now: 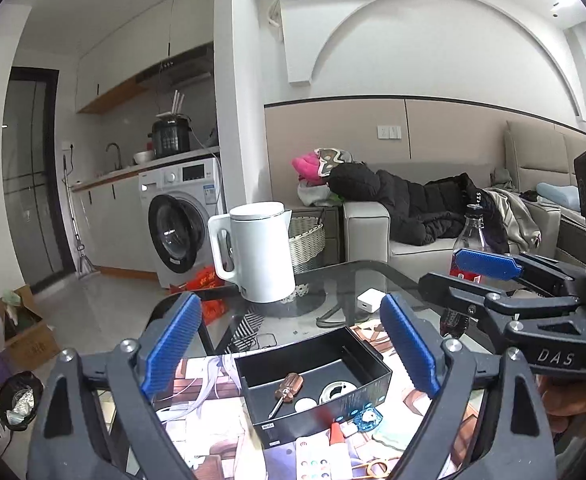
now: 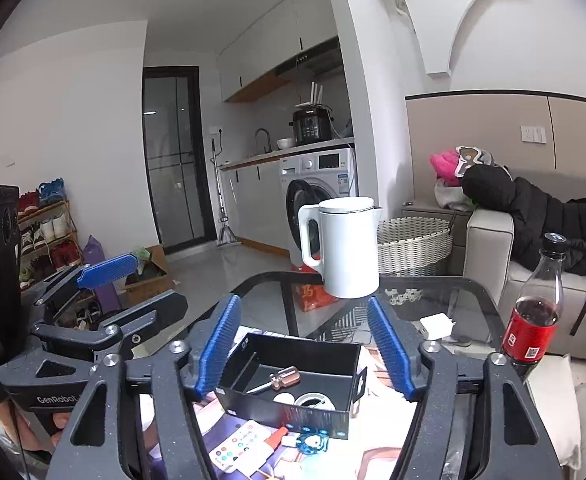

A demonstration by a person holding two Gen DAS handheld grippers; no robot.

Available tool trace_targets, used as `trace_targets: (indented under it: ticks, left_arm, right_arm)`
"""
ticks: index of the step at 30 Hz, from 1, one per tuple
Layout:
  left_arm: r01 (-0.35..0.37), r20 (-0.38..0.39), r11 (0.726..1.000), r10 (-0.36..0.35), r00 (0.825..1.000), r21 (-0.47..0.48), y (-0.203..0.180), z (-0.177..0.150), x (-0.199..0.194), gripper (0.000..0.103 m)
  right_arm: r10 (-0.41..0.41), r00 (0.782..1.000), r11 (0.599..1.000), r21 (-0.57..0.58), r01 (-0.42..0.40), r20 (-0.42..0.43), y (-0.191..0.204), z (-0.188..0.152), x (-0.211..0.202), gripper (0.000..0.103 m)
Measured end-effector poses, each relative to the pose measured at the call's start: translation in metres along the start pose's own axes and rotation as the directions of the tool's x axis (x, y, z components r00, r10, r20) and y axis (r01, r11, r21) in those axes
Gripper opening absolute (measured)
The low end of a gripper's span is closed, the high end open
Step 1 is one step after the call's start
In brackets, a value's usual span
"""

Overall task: Organize rigid objects
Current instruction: 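Withdraw both tools from the box and move toward the remote and green case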

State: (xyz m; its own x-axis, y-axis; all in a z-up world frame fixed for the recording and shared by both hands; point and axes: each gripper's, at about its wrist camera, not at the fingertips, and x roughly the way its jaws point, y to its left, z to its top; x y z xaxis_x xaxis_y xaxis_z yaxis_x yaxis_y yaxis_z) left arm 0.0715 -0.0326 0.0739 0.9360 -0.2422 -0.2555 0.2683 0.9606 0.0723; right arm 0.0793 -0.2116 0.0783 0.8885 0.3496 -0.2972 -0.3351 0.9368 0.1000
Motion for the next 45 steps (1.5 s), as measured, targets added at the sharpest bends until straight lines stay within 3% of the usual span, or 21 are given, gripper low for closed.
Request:
trace_targets:
  ticks: [8, 15, 21, 25, 31, 33, 37, 45]
  left_arm:
    - [0.036, -0.079, 0.999, -0.038, 0.996, -0.030, 0.008, -0.011, -0.007, 0.094]
    - [0.055, -0.228, 0.994, -0.075, 0.971, -0.093, 0.017, -0.025, 0.014, 0.094]
    - [0.054, -0.400, 0.994, -0.089, 0.912, -0.099, 0.012, -0.044, 0.040, 0.093]
    - [0.042, -0.481, 0.992, -0.093, 0.872, -0.116, 0.016, -0.059, 0.053, 0.090]
    - [0.058, -0.621, 0.991, -0.123, 0.774, -0.125, 0.014, -0.088, 0.076, 0.075]
    - [0.064, -0.653, 0.991, -0.128, 0.746, -0.121, 0.012, -0.098, 0.082, 0.075]
    - [0.071, -0.693, 0.990, -0.137, 0.708, -0.123, 0.008, -0.110, 0.088, 0.062]
    - [0.082, -0.750, 0.991, -0.136, 0.648, -0.108, 0.000, -0.129, 0.102, 0.062]
  right_arm:
    - [0.019, 0.999, 1.000, -0.022, -0.020, -0.047, 0.002, -0.009, -0.016, 0.069]
    - [0.000, 0.985, 1.000, -0.016, -0.003, -0.171, -0.001, -0.022, 0.004, 0.069]
    - [-0.004, 0.944, 1.000, 0.022, 0.011, -0.331, -0.011, -0.036, 0.034, 0.069]
    - [-0.008, 0.923, 0.999, 0.027, 0.020, -0.385, -0.017, -0.049, 0.046, 0.069]
    - [-0.011, 0.887, 0.999, 0.031, 0.029, -0.462, -0.024, -0.065, 0.062, 0.068]
    - [-0.010, 0.869, 0.999, 0.030, 0.028, -0.494, -0.025, -0.071, 0.068, 0.066]
    - [-0.016, 0.837, 0.999, 0.018, 0.031, -0.546, -0.026, -0.085, 0.077, 0.060]
    - [0.009, 0.769, 0.999, 0.047, 0.027, -0.639, -0.034, -0.112, 0.093, 0.059]
